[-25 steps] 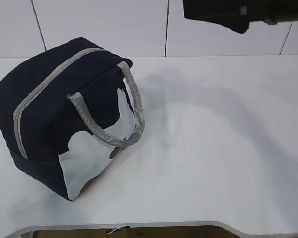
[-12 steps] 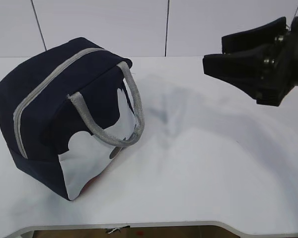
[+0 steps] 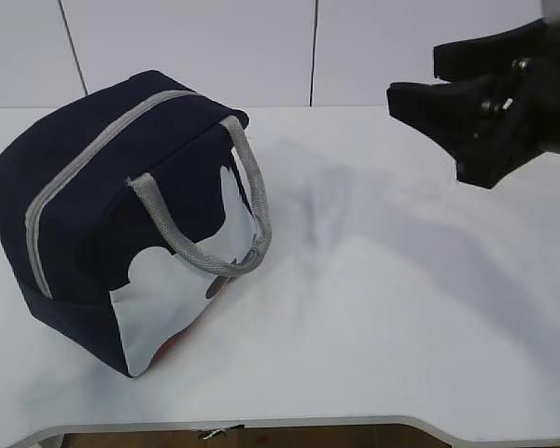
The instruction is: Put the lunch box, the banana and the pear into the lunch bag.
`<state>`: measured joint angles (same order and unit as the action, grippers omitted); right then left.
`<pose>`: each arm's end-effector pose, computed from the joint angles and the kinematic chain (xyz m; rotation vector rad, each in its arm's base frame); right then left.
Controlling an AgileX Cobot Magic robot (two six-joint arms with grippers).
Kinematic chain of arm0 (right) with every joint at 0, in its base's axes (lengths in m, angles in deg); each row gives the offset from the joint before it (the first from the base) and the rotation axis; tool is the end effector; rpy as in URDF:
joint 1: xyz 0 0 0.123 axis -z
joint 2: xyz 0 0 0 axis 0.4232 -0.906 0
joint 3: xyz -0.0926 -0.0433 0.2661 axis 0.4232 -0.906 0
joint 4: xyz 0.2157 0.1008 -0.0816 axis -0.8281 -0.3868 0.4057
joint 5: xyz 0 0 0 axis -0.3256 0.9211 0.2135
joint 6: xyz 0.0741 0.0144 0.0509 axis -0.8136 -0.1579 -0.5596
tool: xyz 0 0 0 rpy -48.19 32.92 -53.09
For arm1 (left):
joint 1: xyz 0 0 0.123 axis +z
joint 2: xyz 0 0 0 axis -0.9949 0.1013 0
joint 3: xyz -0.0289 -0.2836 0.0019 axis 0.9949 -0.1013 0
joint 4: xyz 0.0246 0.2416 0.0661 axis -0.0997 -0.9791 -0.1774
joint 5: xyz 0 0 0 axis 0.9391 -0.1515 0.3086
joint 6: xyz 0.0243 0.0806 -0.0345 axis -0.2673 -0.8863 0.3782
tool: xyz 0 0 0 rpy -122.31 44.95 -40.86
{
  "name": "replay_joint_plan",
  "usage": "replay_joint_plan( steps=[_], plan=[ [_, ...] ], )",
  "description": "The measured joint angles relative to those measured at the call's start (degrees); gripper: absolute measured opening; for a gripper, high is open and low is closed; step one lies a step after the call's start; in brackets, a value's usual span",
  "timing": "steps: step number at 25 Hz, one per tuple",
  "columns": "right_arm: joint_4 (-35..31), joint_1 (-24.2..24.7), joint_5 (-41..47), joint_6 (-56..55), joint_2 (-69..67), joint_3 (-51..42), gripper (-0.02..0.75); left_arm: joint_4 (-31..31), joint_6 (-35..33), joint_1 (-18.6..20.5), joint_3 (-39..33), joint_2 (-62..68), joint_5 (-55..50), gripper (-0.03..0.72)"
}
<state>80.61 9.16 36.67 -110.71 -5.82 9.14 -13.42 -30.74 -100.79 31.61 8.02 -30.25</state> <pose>0.2326 0.0999 0.3137 -0.7693 1.5874 0.2878 -0.0095 -0.0044 0.2762 0.4912 2.0488 -0.1719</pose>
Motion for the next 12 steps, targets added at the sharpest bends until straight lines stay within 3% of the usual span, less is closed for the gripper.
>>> replay_joint_plan(
  steps=[5,12],
  plan=[
    [-14.6,-3.8,12.4,15.2,0.2,-0.9,0.496,0.0,0.0,0.0,0.0,0.0,0.0,0.326],
    [-38.6,-10.9,18.3,35.2,4.2,-0.9,0.496,0.0,0.0,0.0,0.0,0.0,0.1,0.326]
  ],
)
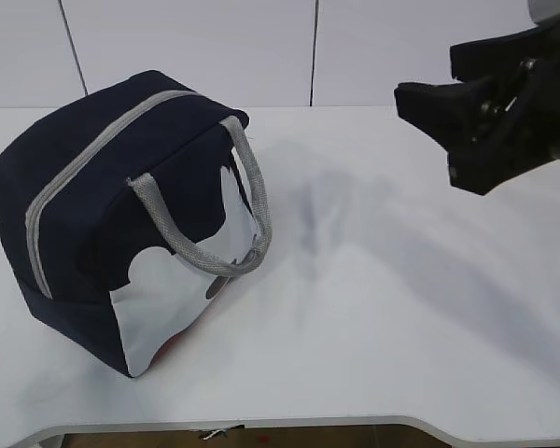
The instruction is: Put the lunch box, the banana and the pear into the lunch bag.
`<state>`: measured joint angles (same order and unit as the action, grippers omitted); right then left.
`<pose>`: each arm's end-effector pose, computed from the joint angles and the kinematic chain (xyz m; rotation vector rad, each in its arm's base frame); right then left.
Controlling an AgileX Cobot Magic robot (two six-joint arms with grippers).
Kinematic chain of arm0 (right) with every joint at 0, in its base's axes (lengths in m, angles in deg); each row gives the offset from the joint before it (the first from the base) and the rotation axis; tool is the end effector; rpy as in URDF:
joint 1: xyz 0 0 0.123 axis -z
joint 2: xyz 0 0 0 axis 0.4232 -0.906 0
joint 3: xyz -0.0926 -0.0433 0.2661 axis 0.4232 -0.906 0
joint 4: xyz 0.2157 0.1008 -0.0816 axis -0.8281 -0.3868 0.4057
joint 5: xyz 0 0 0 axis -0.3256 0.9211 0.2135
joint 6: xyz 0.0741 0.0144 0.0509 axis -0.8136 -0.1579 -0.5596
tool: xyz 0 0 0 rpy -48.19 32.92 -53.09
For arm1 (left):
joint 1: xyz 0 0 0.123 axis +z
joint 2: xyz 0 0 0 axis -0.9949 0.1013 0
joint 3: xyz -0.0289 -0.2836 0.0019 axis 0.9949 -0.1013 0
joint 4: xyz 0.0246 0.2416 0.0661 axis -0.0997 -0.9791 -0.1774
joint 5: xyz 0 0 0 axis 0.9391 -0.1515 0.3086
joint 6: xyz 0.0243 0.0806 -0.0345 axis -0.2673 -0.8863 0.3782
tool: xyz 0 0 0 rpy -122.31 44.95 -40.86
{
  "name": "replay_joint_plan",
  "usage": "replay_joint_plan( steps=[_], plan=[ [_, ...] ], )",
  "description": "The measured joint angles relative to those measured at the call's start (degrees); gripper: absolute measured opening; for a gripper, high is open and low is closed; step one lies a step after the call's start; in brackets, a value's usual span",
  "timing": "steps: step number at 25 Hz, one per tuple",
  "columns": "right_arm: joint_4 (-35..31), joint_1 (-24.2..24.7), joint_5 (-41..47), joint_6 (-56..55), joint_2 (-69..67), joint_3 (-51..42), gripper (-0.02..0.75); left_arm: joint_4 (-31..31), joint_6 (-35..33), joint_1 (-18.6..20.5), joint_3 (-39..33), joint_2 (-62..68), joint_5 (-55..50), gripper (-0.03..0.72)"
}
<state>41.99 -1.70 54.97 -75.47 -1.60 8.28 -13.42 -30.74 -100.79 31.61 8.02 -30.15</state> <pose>0.2126 0.1109 0.3175 -0.6955 1.6658 0.1564 -0.0094 -0.0044 0.2764 0.4907 2.0471 -0.1720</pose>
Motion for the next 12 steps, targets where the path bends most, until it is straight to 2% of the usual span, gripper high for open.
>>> replay_joint_plan(
  steps=[4,12],
  plan=[
    [-11.3,-1.6,7.3,11.5,2.9,0.0,0.496,0.0,0.0,0.0,0.0,0.0,0.0,0.326],
    [-23.8,-2.5,14.8,21.6,12.1,0.0,0.496,0.0,0.0,0.0,0.0,0.0,0.0,0.326]
  ],
)
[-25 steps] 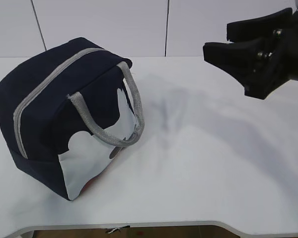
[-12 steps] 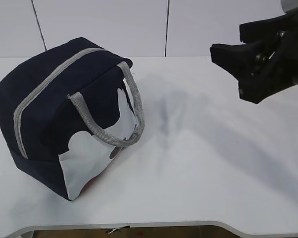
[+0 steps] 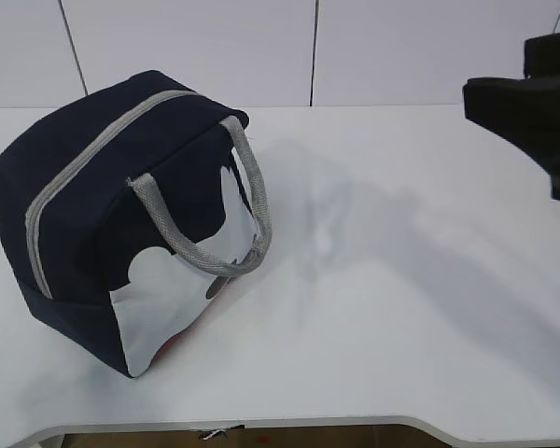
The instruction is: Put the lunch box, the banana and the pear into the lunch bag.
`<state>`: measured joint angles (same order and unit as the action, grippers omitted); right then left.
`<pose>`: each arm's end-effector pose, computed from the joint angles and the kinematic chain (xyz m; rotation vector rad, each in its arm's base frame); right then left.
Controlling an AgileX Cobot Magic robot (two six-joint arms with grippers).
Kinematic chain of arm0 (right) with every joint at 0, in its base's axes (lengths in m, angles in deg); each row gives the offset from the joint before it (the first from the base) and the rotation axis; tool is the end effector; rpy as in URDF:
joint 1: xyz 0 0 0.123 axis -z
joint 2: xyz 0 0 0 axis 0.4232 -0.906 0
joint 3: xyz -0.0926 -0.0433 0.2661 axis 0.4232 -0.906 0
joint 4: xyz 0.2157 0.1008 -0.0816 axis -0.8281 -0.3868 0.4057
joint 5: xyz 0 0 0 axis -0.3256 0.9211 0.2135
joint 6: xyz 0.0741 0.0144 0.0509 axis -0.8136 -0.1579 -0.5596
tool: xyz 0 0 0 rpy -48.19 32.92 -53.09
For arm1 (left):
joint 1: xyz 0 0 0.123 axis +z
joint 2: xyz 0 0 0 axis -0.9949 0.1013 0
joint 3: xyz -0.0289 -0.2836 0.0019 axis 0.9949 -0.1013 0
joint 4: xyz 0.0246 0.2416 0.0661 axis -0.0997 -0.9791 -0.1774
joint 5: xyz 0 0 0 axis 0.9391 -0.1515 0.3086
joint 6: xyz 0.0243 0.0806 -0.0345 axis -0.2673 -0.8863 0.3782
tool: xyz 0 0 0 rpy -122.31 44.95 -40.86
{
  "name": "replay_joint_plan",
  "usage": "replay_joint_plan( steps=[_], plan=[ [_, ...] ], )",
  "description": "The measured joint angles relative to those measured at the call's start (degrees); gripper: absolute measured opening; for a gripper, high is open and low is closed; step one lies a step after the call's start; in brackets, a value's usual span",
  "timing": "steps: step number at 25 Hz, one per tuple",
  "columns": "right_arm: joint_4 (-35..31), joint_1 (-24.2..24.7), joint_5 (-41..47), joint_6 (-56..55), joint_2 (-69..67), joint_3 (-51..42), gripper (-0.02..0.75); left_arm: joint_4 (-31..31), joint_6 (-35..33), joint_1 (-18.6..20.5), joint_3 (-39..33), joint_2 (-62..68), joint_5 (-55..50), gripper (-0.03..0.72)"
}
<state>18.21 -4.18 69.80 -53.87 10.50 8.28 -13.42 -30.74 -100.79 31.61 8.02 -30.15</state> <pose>0.1668 0.0918 0.3411 -0.6797 1.7134 0.1638 -0.0094 -0.0044 0.2764 0.4907 2.0471 -0.1720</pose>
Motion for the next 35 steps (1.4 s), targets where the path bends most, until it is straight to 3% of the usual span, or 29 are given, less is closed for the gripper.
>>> replay_joint_plan(
  steps=[5,11,17,21,29,35],
  plan=[
    [-10.2,-1.5,6.1,10.3,4.4,0.0,0.496,0.0,0.0,0.0,0.0,0.0,0.0,0.326],
    [-17.2,-1.6,11.0,15.9,7.5,-0.1,0.495,0.0,0.0,0.0,0.0,0.0,0.0,0.326],
    [-30.8,-1.7,17.5,28.9,10.3,-0.1,0.495,0.0,0.0,0.0,0.0,0.0,0.0,0.326],
    [-35.3,-1.7,18.5,31.7,12.5,-0.1,0.495,0.0,0.0,0.0,0.0,0.0,0.0,0.326],
    [-35.0,-1.7,22.2,31.3,19.9,-0.1,0.495,0.0,0.0,0.0,0.0,0.0,0.0,0.326],
    [-25.4,-1.7,24.9,20.2,25.4,-0.1,0.495,0.0,0.0,0.0,0.0,0.0,0.0,0.326]
  ],
)
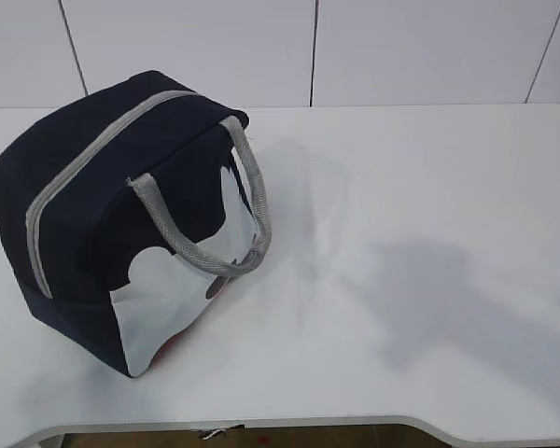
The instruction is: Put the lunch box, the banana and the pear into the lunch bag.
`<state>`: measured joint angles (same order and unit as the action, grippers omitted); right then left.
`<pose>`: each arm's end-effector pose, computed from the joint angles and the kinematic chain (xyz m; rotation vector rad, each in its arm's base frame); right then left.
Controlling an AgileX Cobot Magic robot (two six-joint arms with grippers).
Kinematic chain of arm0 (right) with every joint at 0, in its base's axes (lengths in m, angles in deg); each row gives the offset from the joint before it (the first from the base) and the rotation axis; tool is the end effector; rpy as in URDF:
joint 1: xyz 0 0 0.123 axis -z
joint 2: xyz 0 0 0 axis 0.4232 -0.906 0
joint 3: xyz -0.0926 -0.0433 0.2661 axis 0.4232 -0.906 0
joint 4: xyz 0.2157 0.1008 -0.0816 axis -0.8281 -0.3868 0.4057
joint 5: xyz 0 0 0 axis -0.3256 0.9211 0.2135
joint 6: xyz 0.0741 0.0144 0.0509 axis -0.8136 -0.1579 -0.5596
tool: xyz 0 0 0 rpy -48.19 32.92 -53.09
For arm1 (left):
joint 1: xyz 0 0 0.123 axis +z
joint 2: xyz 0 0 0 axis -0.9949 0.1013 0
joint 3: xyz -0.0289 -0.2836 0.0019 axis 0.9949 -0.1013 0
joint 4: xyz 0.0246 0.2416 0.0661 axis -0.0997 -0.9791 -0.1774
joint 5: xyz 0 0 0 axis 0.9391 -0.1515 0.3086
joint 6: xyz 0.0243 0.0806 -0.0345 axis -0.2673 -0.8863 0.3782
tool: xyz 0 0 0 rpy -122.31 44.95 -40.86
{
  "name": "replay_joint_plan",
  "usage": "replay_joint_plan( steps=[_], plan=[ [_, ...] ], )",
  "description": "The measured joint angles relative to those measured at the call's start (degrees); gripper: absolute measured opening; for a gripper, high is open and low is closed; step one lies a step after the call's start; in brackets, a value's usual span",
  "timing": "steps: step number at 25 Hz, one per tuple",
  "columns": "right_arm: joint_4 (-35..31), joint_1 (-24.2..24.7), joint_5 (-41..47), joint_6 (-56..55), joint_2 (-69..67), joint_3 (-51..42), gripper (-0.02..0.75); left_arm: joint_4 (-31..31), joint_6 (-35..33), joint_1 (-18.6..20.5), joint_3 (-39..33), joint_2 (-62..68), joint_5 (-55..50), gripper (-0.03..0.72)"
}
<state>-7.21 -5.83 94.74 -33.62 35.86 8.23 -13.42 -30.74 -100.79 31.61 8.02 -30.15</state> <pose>0.0555 0.0548 0.3652 -0.8157 1.6232 0.4050 -0.0094 -0.0044 0.2764 0.4907 2.0471 -0.1720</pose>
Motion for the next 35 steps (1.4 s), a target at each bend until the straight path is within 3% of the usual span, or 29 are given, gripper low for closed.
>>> replay_joint_plan(
  steps=[4,18,28,35],
  plan=[
    [4.0,0.0,2.5,-4.8,4.9,-0.2,0.495,0.0,0.0,0.0,0.0,0.0,0.0,0.326],
    [4.7,0.0,17.8,-7.9,24.1,-2.8,0.494,0.0,0.0,0.0,0.0,0.0,0.0,0.326],
    [10.3,0.0,31.5,-10.2,26.4,-2.8,0.494,0.0,0.0,0.0,0.0,0.0,0.0,0.326],
    [14.7,0.0,33.0,-12.2,26.4,-4.1,0.494,0.0,0.0,0.0,0.0,0.0,0.0,0.326]
  ],
)
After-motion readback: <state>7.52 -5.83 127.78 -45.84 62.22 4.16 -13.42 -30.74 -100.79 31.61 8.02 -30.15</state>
